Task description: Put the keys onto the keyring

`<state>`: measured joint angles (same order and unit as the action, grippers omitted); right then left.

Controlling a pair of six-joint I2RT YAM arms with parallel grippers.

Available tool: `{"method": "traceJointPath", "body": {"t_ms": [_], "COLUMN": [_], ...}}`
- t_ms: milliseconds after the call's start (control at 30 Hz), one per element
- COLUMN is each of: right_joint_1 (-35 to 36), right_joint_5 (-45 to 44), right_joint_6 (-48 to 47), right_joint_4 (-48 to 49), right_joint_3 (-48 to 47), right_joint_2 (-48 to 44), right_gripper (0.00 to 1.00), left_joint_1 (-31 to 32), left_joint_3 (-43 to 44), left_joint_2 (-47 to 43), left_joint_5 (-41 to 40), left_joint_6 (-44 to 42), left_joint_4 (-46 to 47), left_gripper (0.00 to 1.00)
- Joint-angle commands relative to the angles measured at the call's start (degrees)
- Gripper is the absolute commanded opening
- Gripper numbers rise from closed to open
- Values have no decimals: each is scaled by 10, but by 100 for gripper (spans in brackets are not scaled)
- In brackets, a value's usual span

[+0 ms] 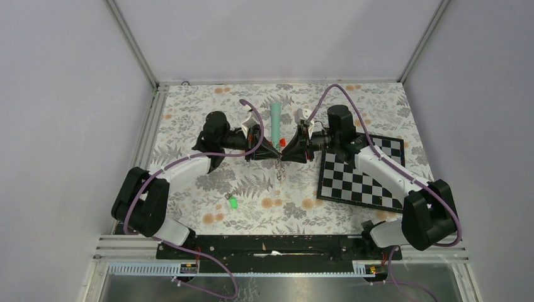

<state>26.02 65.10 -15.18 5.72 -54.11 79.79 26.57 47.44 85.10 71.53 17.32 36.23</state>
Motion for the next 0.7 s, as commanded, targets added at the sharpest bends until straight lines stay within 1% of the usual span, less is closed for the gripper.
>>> {"method": "traceJointPath", "body": {"t_ms": [0,167,400,667], "right_joint_1": [-1,-1,-1,-1], "right_joint_5": [5,1,5,6], "right_joint_6": [12,22,30,45], "right_joint_4": [30,43,50,65], "right_joint_3": [1,5,5,5], "right_joint_2": [-15,-12,-11,-11], "right_gripper": [32,15,11,0], "left_joint_1": [2,3,4,5], "left_joint_3": [0,-2,-5,-8], "left_joint_2": [-19,-19,-15,-16], "left_joint_5": [-7,-8,-15,-24], "left_joint_6": [9,8,-3,-24], "left_joint_4": [50,50,40,22], "left_gripper": [0,0,0,0]}}
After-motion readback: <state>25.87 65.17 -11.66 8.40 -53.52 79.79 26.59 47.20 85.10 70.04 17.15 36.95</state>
